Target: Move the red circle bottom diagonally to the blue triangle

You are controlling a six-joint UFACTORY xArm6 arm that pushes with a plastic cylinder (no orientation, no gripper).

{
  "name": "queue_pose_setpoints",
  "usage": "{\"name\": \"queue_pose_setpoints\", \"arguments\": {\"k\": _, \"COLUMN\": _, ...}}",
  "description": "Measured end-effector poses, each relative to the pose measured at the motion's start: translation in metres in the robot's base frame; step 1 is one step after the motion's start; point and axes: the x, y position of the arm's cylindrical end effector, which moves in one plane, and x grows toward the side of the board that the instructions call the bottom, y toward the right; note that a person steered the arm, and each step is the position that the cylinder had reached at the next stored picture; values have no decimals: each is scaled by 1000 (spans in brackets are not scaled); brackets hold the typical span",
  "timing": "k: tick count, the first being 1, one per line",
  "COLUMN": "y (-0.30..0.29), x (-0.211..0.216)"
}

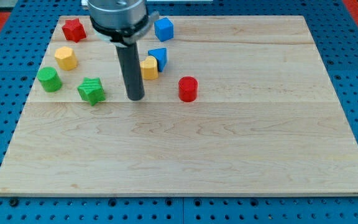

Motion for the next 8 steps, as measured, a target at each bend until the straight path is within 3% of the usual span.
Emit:
{"name": "queue_pose_setpoints", "arguments": {"k": 1, "y": 41, "x": 15}}
{"name": "queue_pose_setpoints", "arguments": {"k": 3, "y": 64, "x": -25}}
{"name": "queue_pose_setpoints", "arguments": {"k": 5, "y": 84, "x": -25}}
{"name": "queue_pose_setpoints", "arguments": {"k": 7, "y": 111, "x": 10}}
{"name": "queue_pose_setpoints", "arguments": {"k": 8, "y": 141, "x": -7}}
